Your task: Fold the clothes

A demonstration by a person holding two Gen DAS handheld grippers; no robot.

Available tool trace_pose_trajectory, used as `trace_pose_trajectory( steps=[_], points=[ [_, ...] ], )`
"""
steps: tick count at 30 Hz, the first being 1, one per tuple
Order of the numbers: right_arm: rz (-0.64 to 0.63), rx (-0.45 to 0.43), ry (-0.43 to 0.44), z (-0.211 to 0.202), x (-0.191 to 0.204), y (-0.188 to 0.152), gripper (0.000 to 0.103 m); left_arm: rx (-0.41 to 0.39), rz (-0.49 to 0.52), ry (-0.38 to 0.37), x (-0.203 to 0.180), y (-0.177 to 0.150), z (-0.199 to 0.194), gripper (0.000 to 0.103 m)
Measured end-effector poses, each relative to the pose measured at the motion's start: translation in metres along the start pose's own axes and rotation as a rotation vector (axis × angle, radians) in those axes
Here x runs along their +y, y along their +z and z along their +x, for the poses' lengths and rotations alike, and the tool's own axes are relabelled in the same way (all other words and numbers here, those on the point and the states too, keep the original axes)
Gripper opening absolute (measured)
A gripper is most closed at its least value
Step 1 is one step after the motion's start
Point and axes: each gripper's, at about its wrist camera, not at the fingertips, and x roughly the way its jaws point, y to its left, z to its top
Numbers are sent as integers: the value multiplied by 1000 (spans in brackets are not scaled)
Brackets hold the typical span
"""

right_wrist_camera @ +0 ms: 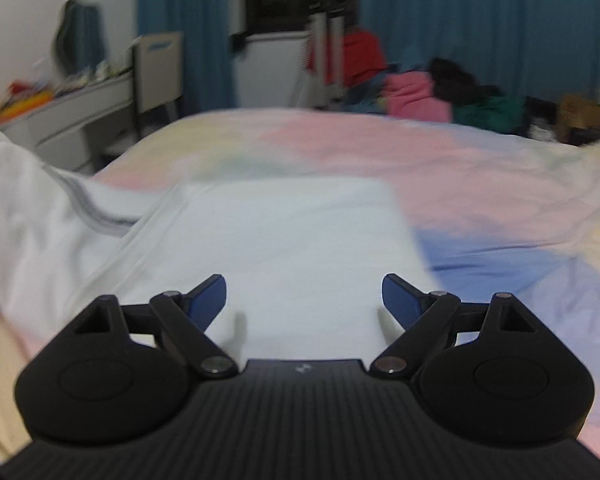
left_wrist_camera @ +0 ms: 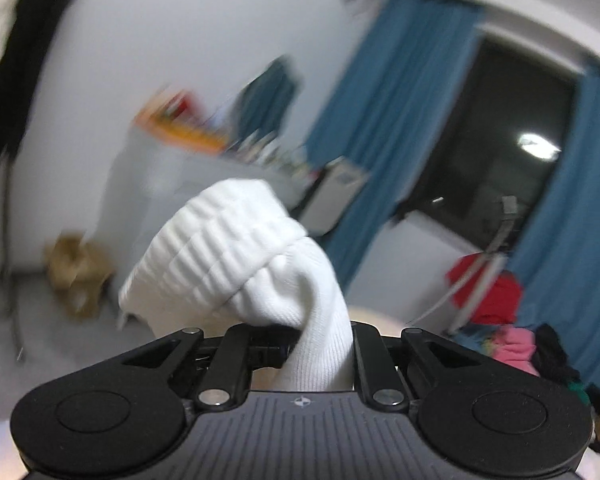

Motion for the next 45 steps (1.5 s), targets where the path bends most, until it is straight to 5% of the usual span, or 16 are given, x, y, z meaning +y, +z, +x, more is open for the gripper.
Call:
trace_pose_trajectory(
  steps=[4, 8, 13, 16, 19, 22, 24, 28, 33, 38, 43, 45],
  points=[
    [173, -34, -73, -9, -44, 8, 87, -102, 137, -107, -99, -14, -29, 13],
    [371, -88, -160, -19, -93, 11, 87, -137, 282, -212, -193, -63, -42, 13],
    [523, -174, -272, -32, -137, 9, 87, -107, 608, -352, -287, -187, -64, 13],
    [600, -218, -282, -35, -157, 6, 87, -2, 814, -407, -318, -270, -58, 13],
    [678, -232, -245, -33, -174, -1, 87, 52, 909, -406, -331, -318, -52, 16],
    [746, -219, -143, -25, -186, -8, 88, 66, 948, -416, -338, -327, -54, 27],
    [808, -189, -23, -11, -191, -12, 88, 97, 986, -420, -337, -322, -49, 58],
    [880, -111, 188, 15, -187, -14, 88, 163, 1069, -478, -304, -302, -39, 84],
    [915, -33, 300, 30, -174, -17, 88, 226, 1184, -504, -247, -274, -42, 87],
    [924, 18, 337, 42, -159, -19, 89, 235, 1221, -386, -188, -252, -45, 88],
    [821, 5, 275, 63, -136, -5, 86, 315, 1007, -257, -144, -226, -22, 90],
    [768, 2, 230, 67, -131, -4, 70, 378, 876, -236, -131, -215, -11, 89]
  ],
)
